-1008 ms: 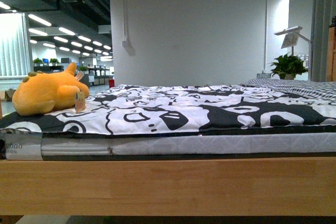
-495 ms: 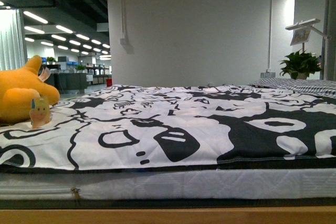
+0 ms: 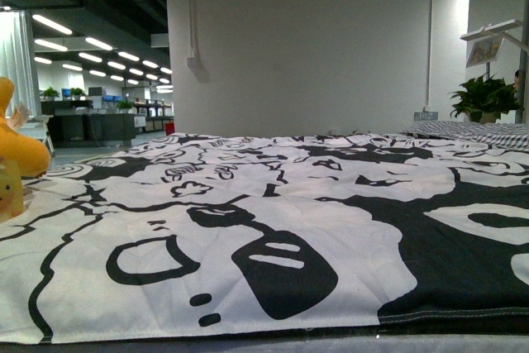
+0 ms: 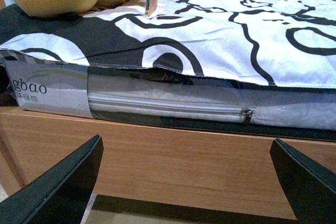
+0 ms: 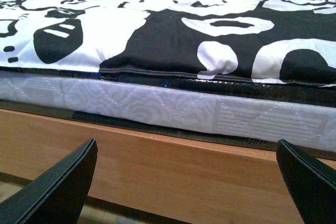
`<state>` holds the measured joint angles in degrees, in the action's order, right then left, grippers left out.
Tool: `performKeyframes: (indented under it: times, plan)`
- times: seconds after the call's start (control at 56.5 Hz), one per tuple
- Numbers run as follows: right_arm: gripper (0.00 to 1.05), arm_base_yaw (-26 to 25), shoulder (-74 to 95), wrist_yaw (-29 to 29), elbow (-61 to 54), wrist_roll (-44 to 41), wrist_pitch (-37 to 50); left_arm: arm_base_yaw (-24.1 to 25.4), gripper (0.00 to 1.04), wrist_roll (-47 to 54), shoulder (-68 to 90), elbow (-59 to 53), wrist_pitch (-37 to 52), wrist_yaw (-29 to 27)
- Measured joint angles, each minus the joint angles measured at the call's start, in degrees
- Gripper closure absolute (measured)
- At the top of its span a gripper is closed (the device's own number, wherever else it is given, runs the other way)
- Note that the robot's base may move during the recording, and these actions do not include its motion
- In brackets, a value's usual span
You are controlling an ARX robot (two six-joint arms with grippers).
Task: Put away toys
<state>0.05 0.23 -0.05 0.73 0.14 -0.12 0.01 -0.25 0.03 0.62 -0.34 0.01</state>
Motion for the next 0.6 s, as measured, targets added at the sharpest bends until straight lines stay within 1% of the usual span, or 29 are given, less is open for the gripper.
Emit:
performKeyframes:
  times: [0.601]
  plan:
    - [0.00,0.00,0.02,0.07,0.00,0.00,0.02,0.00,0.06,0.02,0.02,0.00,-0.02,0.04]
